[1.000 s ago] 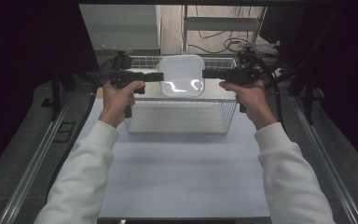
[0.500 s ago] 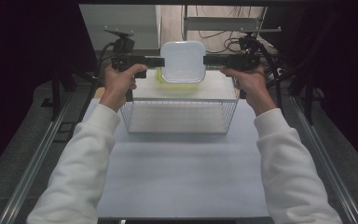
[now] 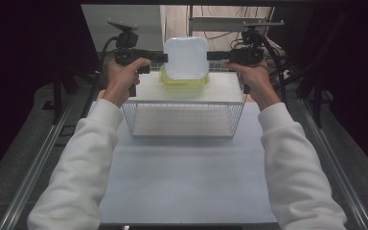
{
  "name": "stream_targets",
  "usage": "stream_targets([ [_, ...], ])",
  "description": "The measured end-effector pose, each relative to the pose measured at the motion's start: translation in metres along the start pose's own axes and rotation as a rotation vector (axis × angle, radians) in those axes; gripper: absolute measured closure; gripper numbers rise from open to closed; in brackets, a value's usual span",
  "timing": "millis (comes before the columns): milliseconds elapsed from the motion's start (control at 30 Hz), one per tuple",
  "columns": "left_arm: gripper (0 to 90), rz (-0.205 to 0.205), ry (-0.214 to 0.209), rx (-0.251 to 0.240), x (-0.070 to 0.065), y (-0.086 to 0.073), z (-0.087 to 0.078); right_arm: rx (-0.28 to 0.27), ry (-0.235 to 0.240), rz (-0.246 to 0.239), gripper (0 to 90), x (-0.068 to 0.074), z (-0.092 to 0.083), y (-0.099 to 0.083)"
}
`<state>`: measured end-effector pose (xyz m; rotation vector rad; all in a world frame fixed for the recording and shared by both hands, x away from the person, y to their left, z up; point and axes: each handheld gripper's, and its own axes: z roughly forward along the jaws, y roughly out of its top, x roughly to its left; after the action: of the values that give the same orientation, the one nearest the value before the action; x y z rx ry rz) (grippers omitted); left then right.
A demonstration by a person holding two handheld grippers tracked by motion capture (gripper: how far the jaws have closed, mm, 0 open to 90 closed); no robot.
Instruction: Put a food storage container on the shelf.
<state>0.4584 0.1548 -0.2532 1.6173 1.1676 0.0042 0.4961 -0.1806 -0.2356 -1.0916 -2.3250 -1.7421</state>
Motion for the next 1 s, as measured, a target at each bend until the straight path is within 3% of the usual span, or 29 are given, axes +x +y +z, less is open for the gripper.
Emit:
stream_targets([
  [133, 77.1, -0.018, 0.006, 0.026, 0.007, 0.000, 0.007, 0.028, -0.010, 0.044, 78.7, -0.009, 0.007, -0.003],
  [367, 77.9, -0.062, -0.025, 0.003, 0.012, 0.002, 0.010, 0.036, -0.017, 0.120, 78.1, -0.019, 0.011, -0.003],
  [500, 78.0, -0.104, -0.043, 0.003, 0.018, 0.006, 0.012, 0.052, -0.019, 0.156, 76.6, -0.023, 0.014, 0.000],
  [767, 77.1, -0.223, -0.096, 0.024, 0.038, 0.014, 0.019, 0.081, -0.021, 0.244, 72.9, -0.035, 0.024, 0.007],
  [1000, 74.6, -0.279, -0.118, 0.012, 0.048, 0.017, 0.026, 0.075, 0.014, 0.376, 71.2, -0.051, 0.032, 0.009],
])
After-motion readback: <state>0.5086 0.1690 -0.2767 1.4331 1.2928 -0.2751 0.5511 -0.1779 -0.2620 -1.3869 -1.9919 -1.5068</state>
